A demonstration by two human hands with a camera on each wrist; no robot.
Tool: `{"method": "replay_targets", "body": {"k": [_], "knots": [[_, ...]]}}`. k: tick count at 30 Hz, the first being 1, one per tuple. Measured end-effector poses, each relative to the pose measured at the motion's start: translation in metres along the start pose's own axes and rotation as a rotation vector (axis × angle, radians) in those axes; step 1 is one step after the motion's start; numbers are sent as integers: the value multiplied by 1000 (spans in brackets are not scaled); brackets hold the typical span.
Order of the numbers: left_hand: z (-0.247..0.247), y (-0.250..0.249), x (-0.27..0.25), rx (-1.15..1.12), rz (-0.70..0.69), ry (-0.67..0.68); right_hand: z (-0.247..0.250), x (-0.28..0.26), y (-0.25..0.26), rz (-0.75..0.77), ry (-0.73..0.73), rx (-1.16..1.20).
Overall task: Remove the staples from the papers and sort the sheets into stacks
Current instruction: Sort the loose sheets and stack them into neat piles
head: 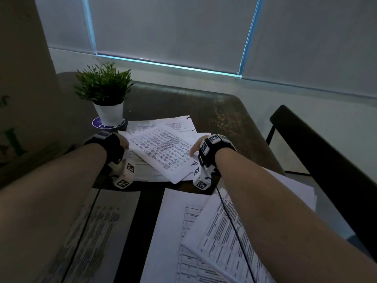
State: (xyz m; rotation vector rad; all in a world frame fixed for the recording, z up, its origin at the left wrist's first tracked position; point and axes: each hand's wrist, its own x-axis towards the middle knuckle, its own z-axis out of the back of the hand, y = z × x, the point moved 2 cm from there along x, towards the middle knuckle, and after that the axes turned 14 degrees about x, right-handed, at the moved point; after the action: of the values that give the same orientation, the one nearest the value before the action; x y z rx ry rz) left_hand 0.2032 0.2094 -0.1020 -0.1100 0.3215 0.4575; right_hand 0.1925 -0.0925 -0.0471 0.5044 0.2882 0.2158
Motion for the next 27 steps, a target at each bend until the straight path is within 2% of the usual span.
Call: {"method": "replay_targets", "body": {"k": [1, 2, 4, 7, 9, 11, 15, 18, 20, 23, 25, 27], "knots": [[-6, 7, 13, 40, -34, -36, 0, 4, -3, 6, 14, 45], [-9, 13, 19, 13, 4, -42, -2, 2, -2, -14, 41, 59], [-12, 18, 20, -10, 3, -135, -4, 10, -2, -88, 64, 39], [-11, 15, 13, -225, -1, -310, -5, 13, -2, -118, 17, 106], [-14, 12, 12, -380, -10, -333, -7, 16, -6, -133, 0, 84], [-20, 14, 13, -482, -33, -296, -10, 26, -5, -128, -32, -9], [-31, 19, 16, -506, -15, -217, -4, 97, -16, -140, -129, -134], [-31, 21, 13, -499, -57, -169, 19, 90, 6, -31, -270, -165], [-32, 20, 12, -551, -138, -155, 35, 89, 17, 22, -344, -104], [-41, 27, 27, -622, -202, -115, 41, 98, 24, 4, -280, -114], [-39, 26, 14, -685, -189, -71, 30, 114, 18, 3, -225, -138], [-36, 21, 2, -765, -136, -100, 13, 151, 2, -28, -178, -145]]}}
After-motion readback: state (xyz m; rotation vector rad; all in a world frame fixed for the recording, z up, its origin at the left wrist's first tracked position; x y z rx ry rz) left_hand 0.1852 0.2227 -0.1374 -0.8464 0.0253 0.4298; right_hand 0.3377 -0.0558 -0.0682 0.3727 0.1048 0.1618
